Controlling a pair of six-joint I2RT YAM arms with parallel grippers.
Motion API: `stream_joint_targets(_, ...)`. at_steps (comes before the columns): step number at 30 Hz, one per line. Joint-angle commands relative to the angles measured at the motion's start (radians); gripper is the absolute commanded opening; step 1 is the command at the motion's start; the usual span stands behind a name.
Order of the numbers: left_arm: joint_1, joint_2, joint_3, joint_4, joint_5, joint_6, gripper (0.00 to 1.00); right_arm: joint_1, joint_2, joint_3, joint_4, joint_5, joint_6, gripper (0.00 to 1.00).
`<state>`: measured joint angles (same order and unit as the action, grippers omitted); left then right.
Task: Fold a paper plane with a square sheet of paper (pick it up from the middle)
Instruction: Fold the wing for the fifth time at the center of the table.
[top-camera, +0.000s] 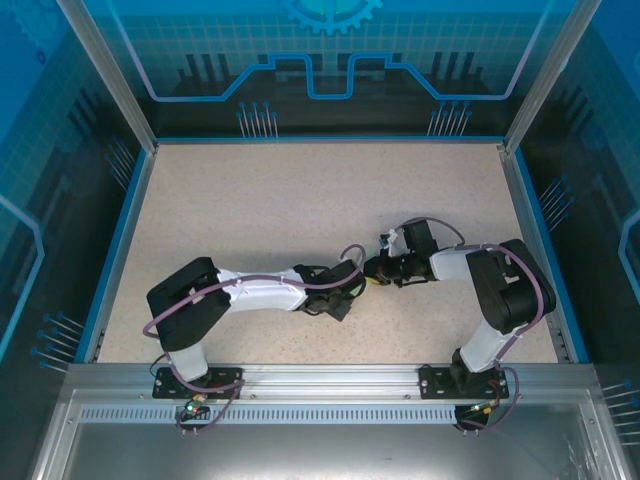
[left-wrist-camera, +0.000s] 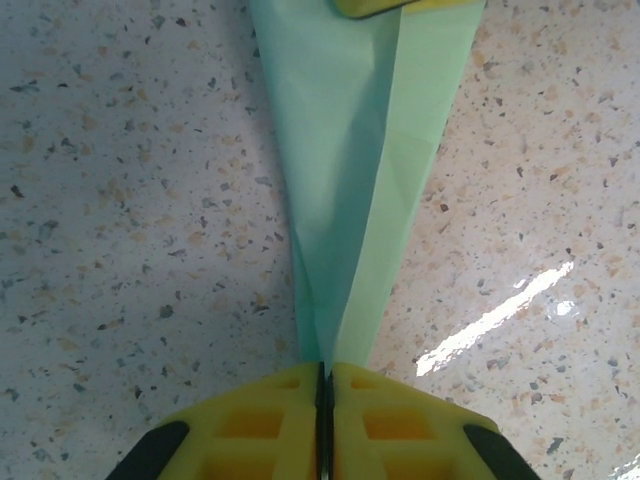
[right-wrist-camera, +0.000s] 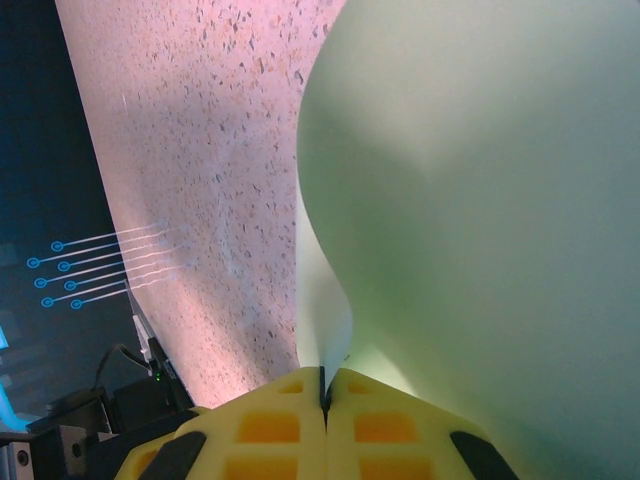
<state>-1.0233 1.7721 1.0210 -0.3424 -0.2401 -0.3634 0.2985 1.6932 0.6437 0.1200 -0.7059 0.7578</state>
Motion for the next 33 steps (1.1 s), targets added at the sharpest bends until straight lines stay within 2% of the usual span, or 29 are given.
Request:
stream_joint_targets(1,-0.018,0.032,0.023,-0.066,-0.064,0.012,0.10,0.010,0.004,0.011,-0.012,0.008,-0.016,0.03)
stream_joint_targets(8,-0.052,0.066,0.014,-0.079,-0.150,0.006,0.08,0.011,-0.007,-0.011,0.019,0.006,-0.001,0.03)
stream_joint_targets(17,-0.080,0.084,0.002,-0.073,-0.194,0.025,0.11,0.024,0.006,-0.019,0.032,0.011,0.000,0.03)
stream_joint_targets(25,-0.081,0.016,-0.023,-0.031,-0.138,0.045,0.25,0.024,0.039,-0.016,0.033,0.023,-0.014,0.03)
stream_joint_targets(27,-0.081,-0.006,-0.021,-0.031,-0.120,0.049,0.32,0.025,0.039,-0.016,0.034,0.023,-0.015,0.03)
stream_joint_targets(33,-0.069,-0.056,0.003,-0.042,-0.066,0.037,0.38,0.026,0.032,-0.015,0.034,0.022,-0.013,0.03)
